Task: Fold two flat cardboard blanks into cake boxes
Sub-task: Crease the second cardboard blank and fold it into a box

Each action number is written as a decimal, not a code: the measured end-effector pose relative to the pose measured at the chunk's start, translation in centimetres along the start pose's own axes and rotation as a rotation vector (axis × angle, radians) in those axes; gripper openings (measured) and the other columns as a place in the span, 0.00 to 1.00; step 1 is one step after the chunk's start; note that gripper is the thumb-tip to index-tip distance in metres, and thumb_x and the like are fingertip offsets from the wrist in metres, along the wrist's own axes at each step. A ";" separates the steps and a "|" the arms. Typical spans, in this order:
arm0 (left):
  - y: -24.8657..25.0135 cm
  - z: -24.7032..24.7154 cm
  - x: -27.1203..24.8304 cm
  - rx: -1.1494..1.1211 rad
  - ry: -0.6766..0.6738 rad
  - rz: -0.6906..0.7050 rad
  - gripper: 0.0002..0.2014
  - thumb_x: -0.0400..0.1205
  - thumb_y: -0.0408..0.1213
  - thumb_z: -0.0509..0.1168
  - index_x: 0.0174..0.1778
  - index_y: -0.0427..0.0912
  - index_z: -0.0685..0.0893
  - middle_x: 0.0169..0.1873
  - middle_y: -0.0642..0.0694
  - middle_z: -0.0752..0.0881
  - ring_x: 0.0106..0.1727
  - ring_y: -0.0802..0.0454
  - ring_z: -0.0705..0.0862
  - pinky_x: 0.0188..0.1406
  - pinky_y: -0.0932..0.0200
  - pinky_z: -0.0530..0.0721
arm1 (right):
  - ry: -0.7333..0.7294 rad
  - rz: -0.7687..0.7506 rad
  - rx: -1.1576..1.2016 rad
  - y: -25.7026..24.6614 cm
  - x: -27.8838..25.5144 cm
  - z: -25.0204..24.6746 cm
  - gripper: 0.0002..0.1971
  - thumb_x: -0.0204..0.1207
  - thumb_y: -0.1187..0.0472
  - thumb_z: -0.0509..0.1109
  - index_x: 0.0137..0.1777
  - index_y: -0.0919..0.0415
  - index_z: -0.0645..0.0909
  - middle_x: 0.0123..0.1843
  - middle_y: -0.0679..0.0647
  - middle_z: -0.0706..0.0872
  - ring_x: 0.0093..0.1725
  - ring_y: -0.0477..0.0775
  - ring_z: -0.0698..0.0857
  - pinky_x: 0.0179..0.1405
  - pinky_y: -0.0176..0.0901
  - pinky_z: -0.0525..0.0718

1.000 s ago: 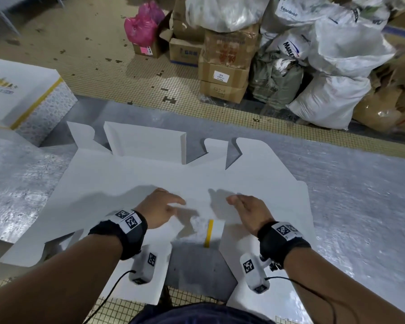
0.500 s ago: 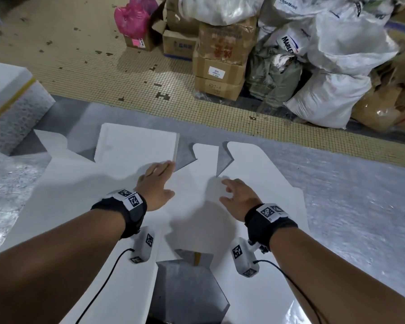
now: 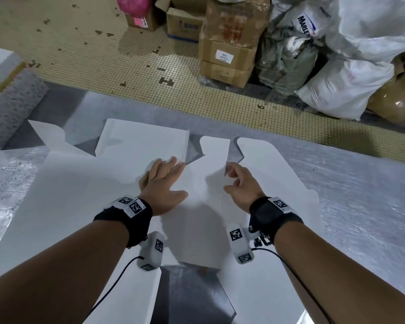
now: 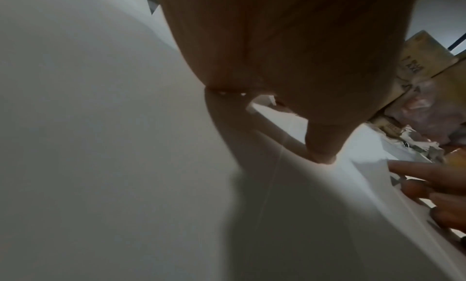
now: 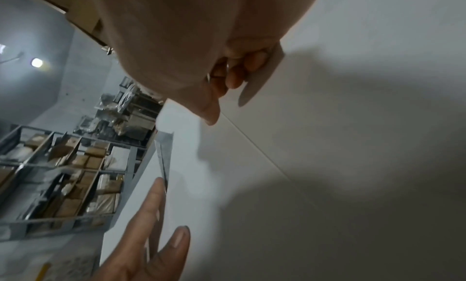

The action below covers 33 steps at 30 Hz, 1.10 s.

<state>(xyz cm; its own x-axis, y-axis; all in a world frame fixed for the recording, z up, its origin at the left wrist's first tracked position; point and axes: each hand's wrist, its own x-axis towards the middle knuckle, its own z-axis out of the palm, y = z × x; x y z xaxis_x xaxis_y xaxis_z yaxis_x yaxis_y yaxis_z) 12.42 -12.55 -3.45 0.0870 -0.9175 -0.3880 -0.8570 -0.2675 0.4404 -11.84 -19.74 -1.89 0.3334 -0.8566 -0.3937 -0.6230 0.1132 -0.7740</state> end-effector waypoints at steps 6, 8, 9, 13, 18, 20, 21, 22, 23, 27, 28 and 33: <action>0.5 -0.5 0.4 -0.248 0.058 -0.059 0.28 0.71 0.72 0.55 0.70 0.77 0.73 0.80 0.72 0.60 0.84 0.66 0.48 0.81 0.57 0.44 | 0.028 -0.043 0.071 1.0 0.3 0.0 0.16 0.76 0.76 0.62 0.51 0.54 0.81 0.57 0.50 0.79 0.51 0.48 0.78 0.49 0.26 0.72; 1.1 -1.1 0.8 -0.341 0.079 -0.119 0.27 0.68 0.74 0.48 0.61 0.78 0.77 0.78 0.71 0.66 0.82 0.66 0.51 0.78 0.57 0.49 | 0.052 -0.100 -0.001 1.2 0.4 0.3 0.12 0.80 0.71 0.63 0.45 0.53 0.83 0.53 0.47 0.78 0.52 0.47 0.78 0.52 0.26 0.72; 1.3 -1.3 0.9 -0.323 0.085 -0.126 0.28 0.69 0.74 0.46 0.61 0.78 0.79 0.77 0.70 0.67 0.81 0.66 0.51 0.75 0.57 0.51 | 0.065 -0.126 -0.035 1.3 0.4 0.5 0.12 0.82 0.67 0.65 0.41 0.51 0.82 0.50 0.44 0.77 0.50 0.45 0.78 0.52 0.29 0.72; 1.6 -0.6 0.5 -0.158 0.123 -0.081 0.31 0.72 0.73 0.54 0.70 0.72 0.78 0.81 0.63 0.64 0.82 0.62 0.47 0.77 0.56 0.48 | 0.123 -0.250 -0.137 2.0 0.6 1.6 0.08 0.75 0.55 0.77 0.42 0.52 0.80 0.49 0.41 0.73 0.50 0.48 0.80 0.54 0.41 0.79; 1.5 1.9 -0.3 0.119 0.092 -0.033 0.48 0.68 0.75 0.51 0.86 0.66 0.49 0.86 0.63 0.38 0.84 0.55 0.27 0.80 0.48 0.25 | 0.207 -0.256 -0.438 2.9 -0.4 3.5 0.22 0.75 0.42 0.70 0.64 0.54 0.81 0.68 0.49 0.76 0.61 0.58 0.75 0.58 0.53 0.77; 1.3 1.9 -0.1 0.155 0.055 -0.022 0.47 0.69 0.76 0.49 0.86 0.66 0.46 0.85 0.63 0.34 0.84 0.52 0.25 0.81 0.44 0.26 | 0.257 -0.324 -0.492 3.5 -1.0 4.2 0.24 0.77 0.41 0.63 0.68 0.52 0.78 0.72 0.49 0.76 0.61 0.60 0.74 0.54 0.53 0.75; 1.2 1.7 -0.2 0.172 0.022 -0.003 0.45 0.73 0.74 0.50 0.86 0.66 0.45 0.85 0.63 0.32 0.83 0.51 0.23 0.81 0.41 0.26 | 0.270 -0.345 -0.502 3.8 -1.2 4.4 0.23 0.79 0.42 0.62 0.70 0.50 0.76 0.74 0.47 0.75 0.62 0.58 0.73 0.54 0.51 0.73; 1.1 1.5 -0.3 0.191 -0.017 0.025 0.42 0.77 0.70 0.52 0.86 0.65 0.45 0.84 0.65 0.30 0.82 0.50 0.21 0.81 0.38 0.26 | 0.275 -0.359 -0.503 3.9 -1.3 4.4 0.22 0.80 0.44 0.64 0.72 0.48 0.74 0.76 0.44 0.73 0.63 0.56 0.71 0.54 0.49 0.71; 1.1 1.3 -0.4 0.207 -0.058 0.058 0.40 0.80 0.67 0.54 0.86 0.65 0.44 0.83 0.67 0.29 0.82 0.51 0.20 0.80 0.35 0.26 | 0.273 -0.369 -0.500 4.1 -1.3 4.4 0.21 0.81 0.46 0.66 0.73 0.47 0.73 0.77 0.43 0.72 0.63 0.54 0.70 0.54 0.49 0.69; 0.9 0.7 -0.6 0.212 -0.138 0.145 0.39 0.83 0.60 0.54 0.87 0.62 0.43 0.81 0.74 0.32 0.81 0.57 0.21 0.77 0.29 0.25 | 0.261 -0.363 -0.483 4.0 -1.4 4.3 0.23 0.82 0.48 0.66 0.76 0.48 0.72 0.77 0.40 0.70 0.64 0.52 0.67 0.58 0.51 0.72; 0.9 0.7 -0.6 0.208 -0.143 0.148 0.39 0.83 0.60 0.55 0.87 0.62 0.42 0.81 0.75 0.32 0.81 0.58 0.21 0.77 0.29 0.24 | 0.255 -0.360 -0.488 3.9 -1.5 4.2 0.24 0.82 0.47 0.65 0.77 0.48 0.72 0.77 0.40 0.70 0.64 0.52 0.67 0.59 0.52 0.73; 1.2 0.7 -0.8 0.251 -0.127 0.159 0.39 0.83 0.61 0.54 0.87 0.61 0.42 0.81 0.74 0.31 0.82 0.58 0.22 0.79 0.26 0.30 | 0.212 -0.322 -0.573 3.3 -1.8 4.3 0.30 0.83 0.40 0.60 0.83 0.44 0.64 0.77 0.39 0.67 0.67 0.51 0.64 0.62 0.48 0.65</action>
<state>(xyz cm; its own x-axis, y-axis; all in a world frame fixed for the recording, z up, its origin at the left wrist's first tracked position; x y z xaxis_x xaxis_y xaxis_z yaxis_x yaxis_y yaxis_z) 11.03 -11.92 -3.16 -0.1086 -0.8937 -0.4352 -0.9546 -0.0284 0.2966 -11.47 -15.70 -5.85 0.4556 -0.8894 -0.0378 -0.8113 -0.3974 -0.4288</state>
